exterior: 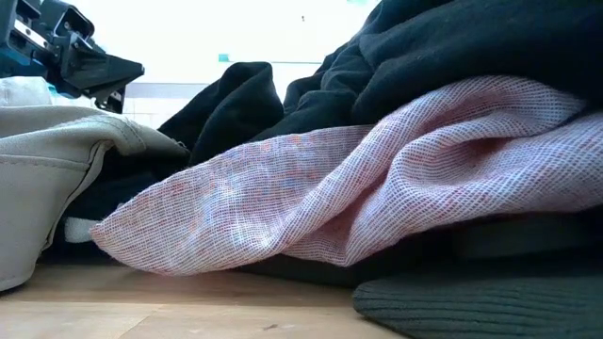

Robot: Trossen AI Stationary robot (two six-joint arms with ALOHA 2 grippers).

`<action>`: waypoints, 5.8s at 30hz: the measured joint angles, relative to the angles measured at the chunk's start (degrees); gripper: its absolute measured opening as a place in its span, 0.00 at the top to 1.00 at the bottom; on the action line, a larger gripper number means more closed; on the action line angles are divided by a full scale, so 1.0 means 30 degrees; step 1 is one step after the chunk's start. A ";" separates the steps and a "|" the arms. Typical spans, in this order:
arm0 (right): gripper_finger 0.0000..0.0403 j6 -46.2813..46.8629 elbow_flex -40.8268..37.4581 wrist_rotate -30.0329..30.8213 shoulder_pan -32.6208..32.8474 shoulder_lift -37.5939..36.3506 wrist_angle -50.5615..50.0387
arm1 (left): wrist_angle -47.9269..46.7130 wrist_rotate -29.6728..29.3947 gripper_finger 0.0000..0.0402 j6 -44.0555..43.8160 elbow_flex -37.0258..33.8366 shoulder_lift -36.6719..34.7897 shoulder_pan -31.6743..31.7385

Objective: Sort clothes
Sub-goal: Put the black short into the laundry bin

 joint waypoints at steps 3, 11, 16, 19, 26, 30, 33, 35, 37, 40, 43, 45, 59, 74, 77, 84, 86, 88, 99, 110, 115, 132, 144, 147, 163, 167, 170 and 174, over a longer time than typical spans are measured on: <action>1.00 -0.0004 0.0000 0.0004 -0.0004 -0.0004 0.0000 | 0.0772 0.0118 0.99 -0.1703 0.0000 0.0002 -0.0013; 1.00 -0.0004 0.0000 0.0000 -0.0004 0.0000 -0.0007 | 0.5971 -0.0544 0.99 -0.2936 0.0000 0.0442 0.0000; 1.00 -0.0002 0.0000 0.0000 -0.0005 -0.0007 -0.0007 | 0.7661 -0.1574 0.99 -0.2468 0.0777 0.2487 -0.0032; 1.00 0.0000 0.0000 0.0000 -0.0004 -0.0005 -0.0010 | 0.7055 -0.2284 1.00 -0.2105 0.1989 0.4930 -0.0028; 1.00 0.0000 0.0000 0.0000 -0.0007 -0.0007 -0.0014 | 0.3803 -0.2279 1.00 -0.1780 0.6847 1.2591 -0.0035; 1.00 -0.0004 0.0000 0.0000 -0.0004 -0.0007 -0.0014 | 0.1079 -0.2472 1.00 -0.1663 0.9861 1.6544 -0.0042; 1.00 -0.0005 0.0000 0.0000 -0.0006 -0.0007 -0.0014 | -0.0761 -0.1635 1.00 -0.1584 1.1659 1.9052 -0.0035; 1.00 -0.0003 0.0000 0.0000 -0.0002 -0.0007 -0.0014 | -0.1783 -0.0778 0.99 -0.1315 1.2700 2.0578 -0.0048; 1.00 0.0000 0.0000 0.0000 -0.0005 -0.0007 -0.0014 | -0.2730 -0.0692 0.97 -0.1440 1.3669 2.2003 -0.0163; 1.00 -0.0001 0.0000 0.0000 -0.0006 -0.0007 -0.0014 | -0.4067 -0.0863 0.92 -0.1173 1.4942 2.4041 -0.0341; 1.00 -0.0001 0.0000 0.0000 -0.0006 -0.0007 -0.0014 | -0.5106 -0.1410 0.84 -0.1107 1.6095 2.5869 -0.0407; 1.00 0.0000 0.0000 0.0000 -0.0007 -0.0007 -0.0014 | -0.5694 -0.1468 0.78 -0.1430 1.6656 2.7040 -0.0332; 1.00 0.0000 0.0000 0.0000 -0.0005 -0.0007 -0.0078 | -0.6934 0.0442 0.53 -0.4657 1.7085 3.3533 -0.0755; 1.00 -0.0004 0.0000 0.0000 -0.0004 -0.0007 -0.0171 | -1.2287 -0.5736 0.98 -0.2679 2.0314 2.8744 -0.2429; 1.00 0.0000 0.0000 0.0004 -0.0007 -0.0007 -0.0209 | -1.2762 -0.7968 0.98 -0.1705 2.1639 2.6612 -0.2973; 1.00 -0.0006 0.0000 -0.0006 -0.0001 -0.0007 -0.0363 | -1.1525 -1.2437 0.98 0.2162 2.3768 2.2271 -0.4009; 1.00 0.0000 0.0000 0.0000 -0.0007 -0.0007 -0.0367 | -1.0632 -1.3719 0.98 0.3955 2.4207 2.1286 -0.4190; 1.00 -0.0005 0.0000 0.0000 -0.0005 -0.0007 -0.0401 | -0.9403 -1.4749 0.98 0.5975 2.4699 2.0507 -0.4210; 1.00 0.0000 0.0000 0.0000 -0.0004 -0.0007 -0.0451 | -0.4938 -1.2044 0.99 1.0731 2.6419 1.9420 -0.3364; 1.00 0.0000 0.0000 0.0000 0.0000 -0.0007 -0.0466 | -0.6562 -0.2814 0.98 0.2723 2.3651 2.2088 -0.3974; 1.00 0.0000 0.0000 0.0000 -0.0007 -0.0007 -0.0498 | -0.6661 -0.2891 0.98 0.0180 2.0596 2.4110 -0.4043; 1.00 -0.0004 0.0000 0.0000 -0.0006 -0.0007 -0.0743 | -1.7017 -0.5235 0.68 0.0070 2.4115 2.8404 -0.2753; 1.00 -0.0003 0.0000 0.0000 -0.0004 -0.0001 -0.0750 | -2.0572 -0.4798 0.61 -0.4910 2.5213 2.6040 -0.6930; 1.00 -0.0003 0.0000 0.0000 -0.0007 -0.0007 -0.0750 | -1.9366 -0.5579 0.62 -0.6883 2.3679 2.6234 -0.9231; 1.00 0.0000 0.0000 0.0000 -0.0007 -0.0005 -0.0750 | -1.4238 -0.7178 0.75 -0.9632 1.9069 2.9615 -0.8884; 1.00 -0.0007 0.0000 0.0000 -0.0006 -0.0001 -0.0752 | -1.4506 -0.6007 0.97 -0.8451 1.9294 2.9660 -0.8522; 1.00 -0.0004 0.0000 -0.0003 -0.0007 -0.0007 -0.0757 | -1.5733 -0.6263 0.97 -0.7682 2.0618 2.9110 -0.8479; 1.00 -0.0005 0.0000 0.0000 -0.0007 -0.0005 -0.0753 | -1.7722 -0.8090 0.99 -0.6241 2.3902 2.7791 -0.8486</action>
